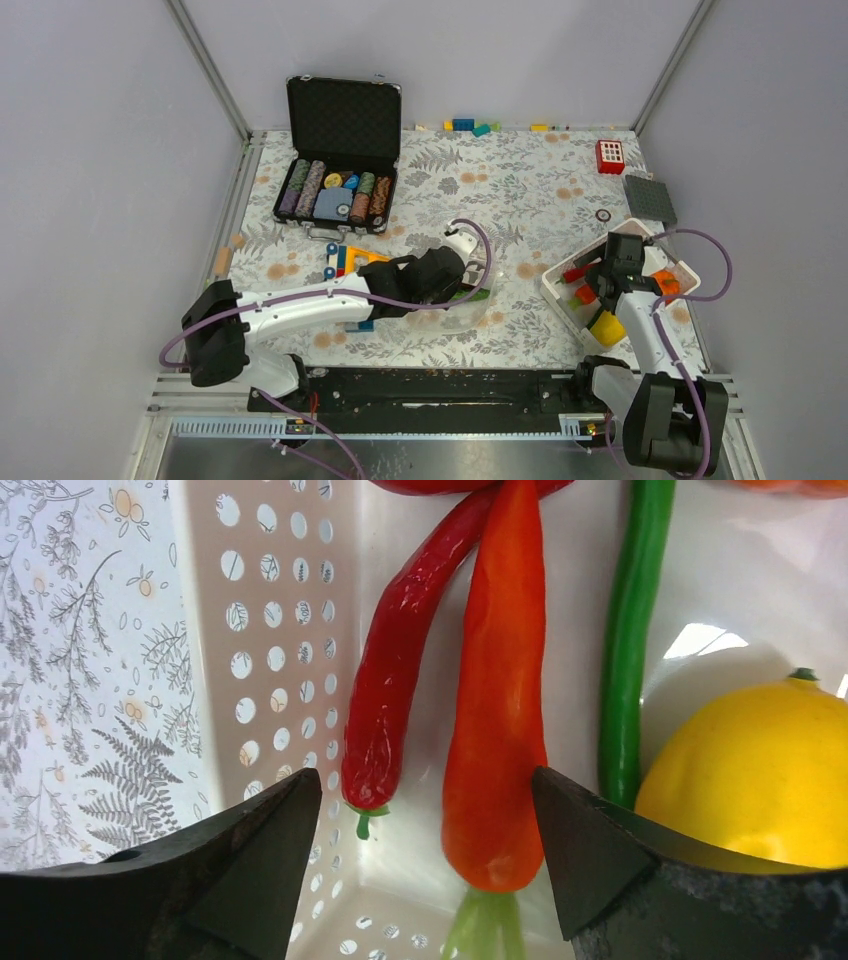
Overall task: Place the food in the zip-top bag and seal the zipper
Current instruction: Pick up the fake vegetable from the bin.
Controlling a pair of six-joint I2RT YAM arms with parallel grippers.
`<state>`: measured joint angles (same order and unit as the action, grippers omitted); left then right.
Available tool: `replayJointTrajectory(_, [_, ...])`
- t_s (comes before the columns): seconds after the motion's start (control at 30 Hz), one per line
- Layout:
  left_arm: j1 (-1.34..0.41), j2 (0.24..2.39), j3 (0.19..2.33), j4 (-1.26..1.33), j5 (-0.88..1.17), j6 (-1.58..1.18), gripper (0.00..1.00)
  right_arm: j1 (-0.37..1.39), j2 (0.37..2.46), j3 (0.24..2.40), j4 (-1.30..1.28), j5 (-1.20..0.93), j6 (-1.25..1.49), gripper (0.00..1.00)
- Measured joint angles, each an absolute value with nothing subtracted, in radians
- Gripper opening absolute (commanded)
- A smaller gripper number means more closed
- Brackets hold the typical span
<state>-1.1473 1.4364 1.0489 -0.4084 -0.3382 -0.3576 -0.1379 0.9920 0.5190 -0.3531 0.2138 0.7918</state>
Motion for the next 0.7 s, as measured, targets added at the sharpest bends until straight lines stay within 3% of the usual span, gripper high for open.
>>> replayJointTrajectory(0.6, [-1.11, 1.296, 1.043, -0.397, -0.533, -0.54, 0.0, -0.152, 1.029, 0.418, -0.242, 0.199, 0.877, 0.74])
replayJointTrajectory(0.7, [-1.057, 1.296, 1.046, -0.398, -0.533, -0.577, 0.0, -0.154, 1.037, 0.408, -0.243, 0.201, 0.88, 0.68])
